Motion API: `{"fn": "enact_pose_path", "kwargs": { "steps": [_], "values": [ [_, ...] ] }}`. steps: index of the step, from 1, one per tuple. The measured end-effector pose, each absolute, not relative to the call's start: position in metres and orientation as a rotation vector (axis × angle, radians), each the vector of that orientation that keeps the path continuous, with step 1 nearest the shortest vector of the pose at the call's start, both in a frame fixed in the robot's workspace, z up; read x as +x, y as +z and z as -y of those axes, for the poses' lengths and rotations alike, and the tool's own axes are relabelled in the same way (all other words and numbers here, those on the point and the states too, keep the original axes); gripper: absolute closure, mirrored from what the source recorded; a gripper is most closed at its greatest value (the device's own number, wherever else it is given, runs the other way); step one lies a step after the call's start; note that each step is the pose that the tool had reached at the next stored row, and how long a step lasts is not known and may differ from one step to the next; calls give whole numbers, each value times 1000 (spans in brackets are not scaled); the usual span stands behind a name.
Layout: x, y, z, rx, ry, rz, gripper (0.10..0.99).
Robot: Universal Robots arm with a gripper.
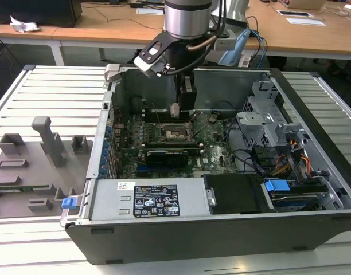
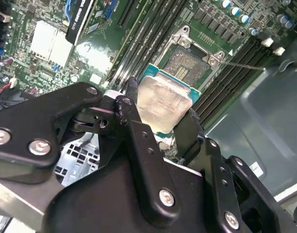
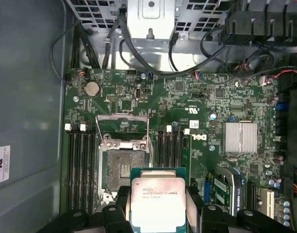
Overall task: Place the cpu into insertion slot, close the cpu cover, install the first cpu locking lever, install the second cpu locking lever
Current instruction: 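Place the cpu into insertion slot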
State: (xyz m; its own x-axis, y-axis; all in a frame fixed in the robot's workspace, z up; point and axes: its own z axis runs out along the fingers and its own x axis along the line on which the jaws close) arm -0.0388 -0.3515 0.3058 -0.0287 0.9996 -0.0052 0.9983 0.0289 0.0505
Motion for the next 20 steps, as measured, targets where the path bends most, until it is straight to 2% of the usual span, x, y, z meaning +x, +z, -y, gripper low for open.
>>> {"fn": "enact_pose_path", "kwargs": {
  "steps": [20],
  "values": [
    [-39,253,340,2162,48,-2221,549]
  ]
}}
